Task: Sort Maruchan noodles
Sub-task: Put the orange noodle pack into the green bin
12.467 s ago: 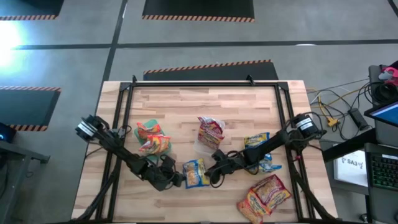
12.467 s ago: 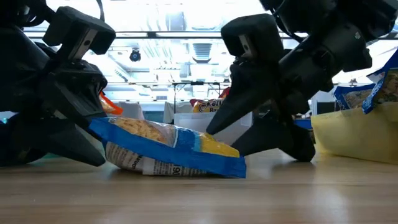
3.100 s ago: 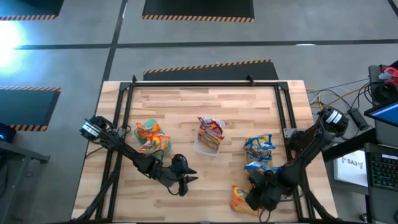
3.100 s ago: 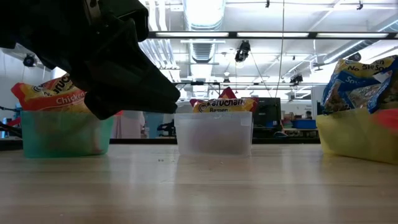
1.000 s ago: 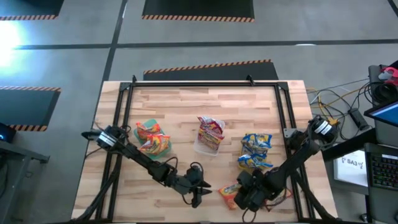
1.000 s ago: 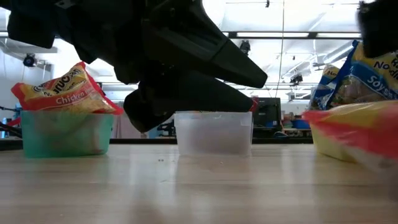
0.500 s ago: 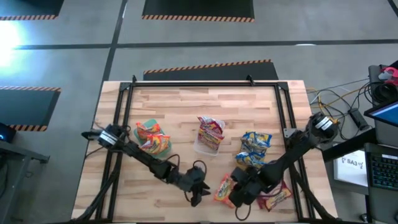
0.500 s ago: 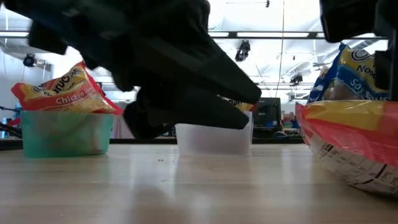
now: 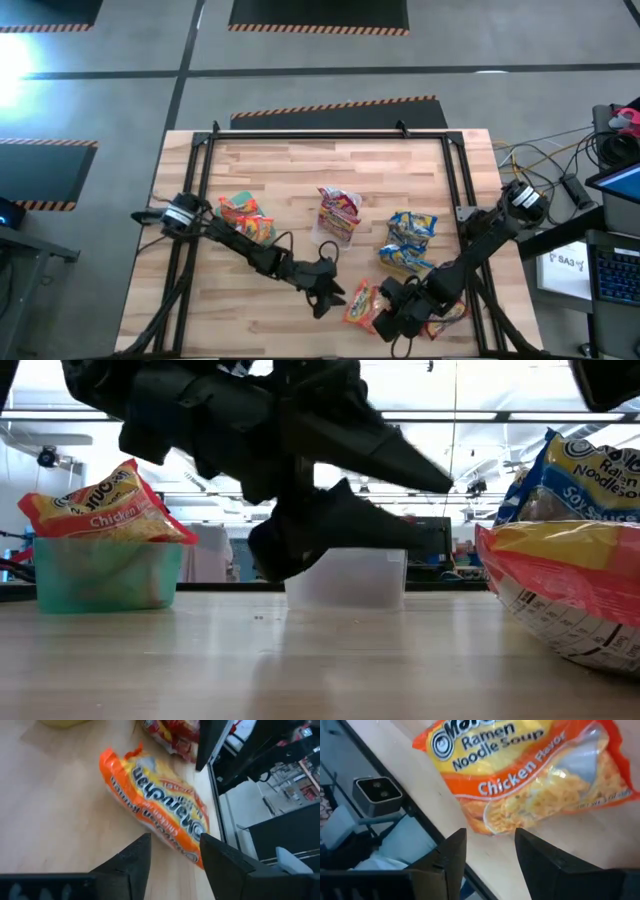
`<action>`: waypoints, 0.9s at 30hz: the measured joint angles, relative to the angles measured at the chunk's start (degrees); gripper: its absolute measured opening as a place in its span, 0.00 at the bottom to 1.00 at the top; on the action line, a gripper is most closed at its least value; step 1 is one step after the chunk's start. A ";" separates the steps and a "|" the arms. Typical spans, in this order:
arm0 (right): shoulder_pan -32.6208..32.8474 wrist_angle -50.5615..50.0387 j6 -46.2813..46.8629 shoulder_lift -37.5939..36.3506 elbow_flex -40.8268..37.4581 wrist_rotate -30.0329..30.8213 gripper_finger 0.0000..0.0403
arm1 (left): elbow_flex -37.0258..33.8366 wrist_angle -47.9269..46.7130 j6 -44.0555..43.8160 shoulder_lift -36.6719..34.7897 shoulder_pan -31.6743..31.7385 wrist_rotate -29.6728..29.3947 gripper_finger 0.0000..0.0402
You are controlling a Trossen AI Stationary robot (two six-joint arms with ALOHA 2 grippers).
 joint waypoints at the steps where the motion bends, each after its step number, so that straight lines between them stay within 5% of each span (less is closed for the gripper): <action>1: 0.10 -0.03 0.52 0.20 0.02 0.35 0.39 | 0.03 0.23 0.58 0.01 0.15 0.04 0.39; 13: 0.70 -2.91 0.72 1.60 -0.30 1.68 0.39 | 3.31 2.40 0.34 3.81 1.03 1.45 0.56; 27: 0.66 -1.63 -3.86 7.13 -0.23 -1.09 0.33 | 11.42 -0.25 0.42 10.16 1.60 8.48 0.57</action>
